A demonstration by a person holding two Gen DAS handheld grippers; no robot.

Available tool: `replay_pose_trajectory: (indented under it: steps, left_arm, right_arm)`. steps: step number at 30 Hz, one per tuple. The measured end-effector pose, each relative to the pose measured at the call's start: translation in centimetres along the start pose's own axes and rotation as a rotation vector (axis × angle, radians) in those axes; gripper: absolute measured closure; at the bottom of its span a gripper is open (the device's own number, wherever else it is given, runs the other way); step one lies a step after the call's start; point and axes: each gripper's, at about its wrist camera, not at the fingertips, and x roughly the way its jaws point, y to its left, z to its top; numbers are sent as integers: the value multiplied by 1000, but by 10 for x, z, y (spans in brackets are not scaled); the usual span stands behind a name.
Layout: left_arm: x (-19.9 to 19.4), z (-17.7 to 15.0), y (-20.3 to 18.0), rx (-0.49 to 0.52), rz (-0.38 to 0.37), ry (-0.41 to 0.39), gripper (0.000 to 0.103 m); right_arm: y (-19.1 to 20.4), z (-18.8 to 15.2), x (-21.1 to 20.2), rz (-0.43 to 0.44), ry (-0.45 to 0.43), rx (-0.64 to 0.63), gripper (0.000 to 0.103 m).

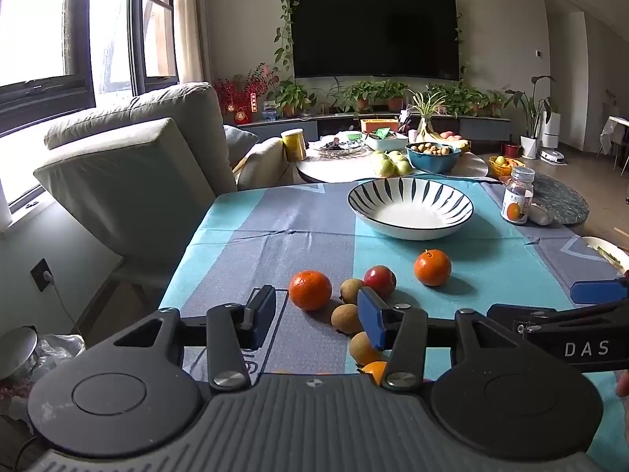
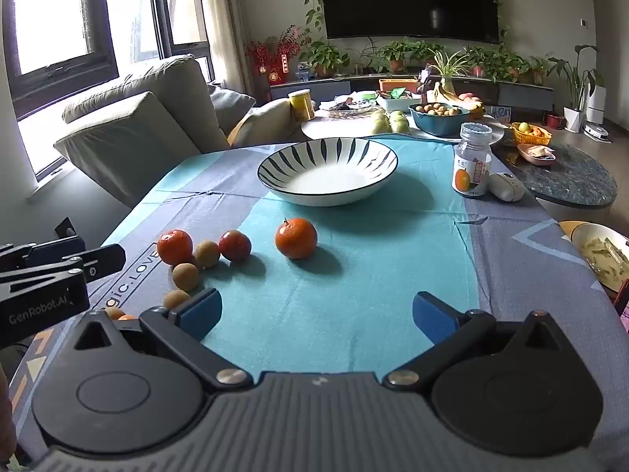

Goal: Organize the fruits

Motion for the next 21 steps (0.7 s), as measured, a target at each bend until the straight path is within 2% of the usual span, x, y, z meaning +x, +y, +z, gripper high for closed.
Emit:
replay_pose_trajectory:
  steps: [5,12,21]
  left_arm:
    - [-1,-4,7,-11,-6,7,59]
    - [-3,-6,-4,16,11,6,59]
    - [-4,-8,0,-11,-4,6,59]
  right_arm:
    - [1,-2,2,2,7,10,24]
    - [-2,-3,-3,-2,0,20,24]
    - [-3,0,0,-4,3,24,24]
